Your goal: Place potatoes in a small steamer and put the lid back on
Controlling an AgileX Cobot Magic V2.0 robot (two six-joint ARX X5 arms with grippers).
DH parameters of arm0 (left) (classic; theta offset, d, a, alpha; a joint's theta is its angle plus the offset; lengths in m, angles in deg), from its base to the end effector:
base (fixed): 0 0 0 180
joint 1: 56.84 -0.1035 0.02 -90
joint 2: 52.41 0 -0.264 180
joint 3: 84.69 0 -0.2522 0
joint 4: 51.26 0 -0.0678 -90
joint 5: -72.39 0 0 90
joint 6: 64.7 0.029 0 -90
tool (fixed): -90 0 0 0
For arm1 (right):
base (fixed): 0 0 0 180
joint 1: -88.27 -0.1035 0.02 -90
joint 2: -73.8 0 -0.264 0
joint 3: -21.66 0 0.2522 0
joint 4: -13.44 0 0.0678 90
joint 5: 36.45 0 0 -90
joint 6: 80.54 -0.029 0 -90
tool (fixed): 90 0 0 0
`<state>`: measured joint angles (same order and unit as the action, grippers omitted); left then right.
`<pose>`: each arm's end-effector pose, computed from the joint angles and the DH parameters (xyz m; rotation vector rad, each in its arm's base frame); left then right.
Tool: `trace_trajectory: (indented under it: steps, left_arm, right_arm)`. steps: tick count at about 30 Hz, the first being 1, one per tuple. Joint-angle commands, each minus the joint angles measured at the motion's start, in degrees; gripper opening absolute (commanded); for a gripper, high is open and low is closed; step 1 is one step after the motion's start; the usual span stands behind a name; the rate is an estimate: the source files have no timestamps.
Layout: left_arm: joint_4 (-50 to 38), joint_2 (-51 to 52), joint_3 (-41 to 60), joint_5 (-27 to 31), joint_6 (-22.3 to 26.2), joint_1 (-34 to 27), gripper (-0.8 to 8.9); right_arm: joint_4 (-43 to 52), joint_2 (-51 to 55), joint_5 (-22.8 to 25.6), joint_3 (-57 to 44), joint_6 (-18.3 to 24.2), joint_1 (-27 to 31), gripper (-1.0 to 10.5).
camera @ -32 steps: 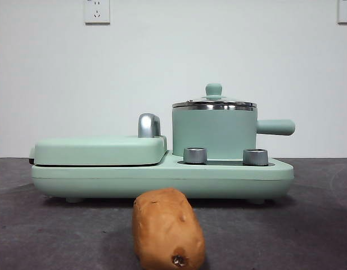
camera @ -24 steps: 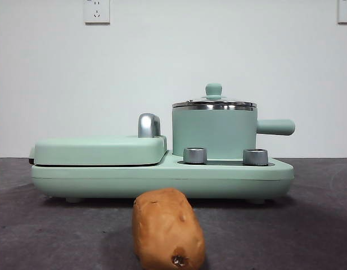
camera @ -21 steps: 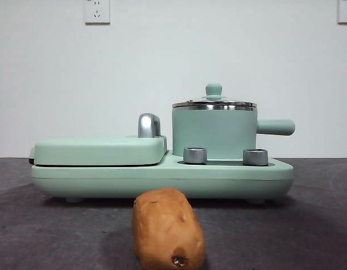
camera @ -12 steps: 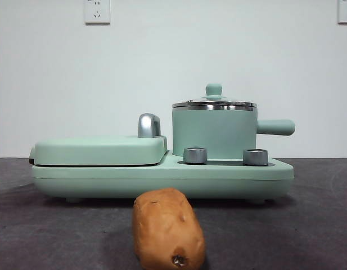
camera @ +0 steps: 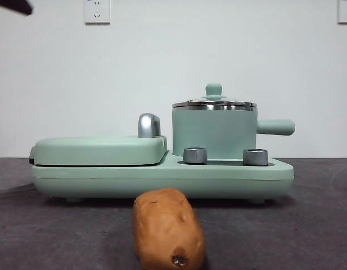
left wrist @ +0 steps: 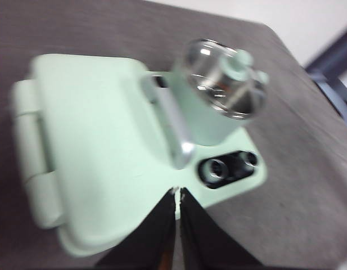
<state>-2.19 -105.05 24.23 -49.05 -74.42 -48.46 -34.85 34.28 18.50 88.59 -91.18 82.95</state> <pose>0.1746 -0.0410 0.3460 -0.2679 0.5914 -0.6321 0.1237 0.0282 0.3550 0.2715 0.4238 0.6622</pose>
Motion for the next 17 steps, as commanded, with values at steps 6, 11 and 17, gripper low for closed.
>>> trace_trajectory:
  steps: [6, 11, 17]
  left_arm:
    - [1.07, -6.1, -7.28, -6.1, 8.24, 2.25, 0.09]
    - [1.11, -6.43, -7.32, -6.1, 9.18, 3.06, 0.71]
    - [1.11, -6.45, -7.32, -6.08, 8.98, 3.78, 4.15]
  right_arm:
    - [-0.52, -3.5, -1.11, 1.81, 1.25, -0.24, 0.1]
    - [-0.61, -3.43, -1.01, 1.81, 1.25, -0.24, 1.1]
    - [-0.7, -3.43, -1.03, 1.81, 1.22, -0.24, 4.3]
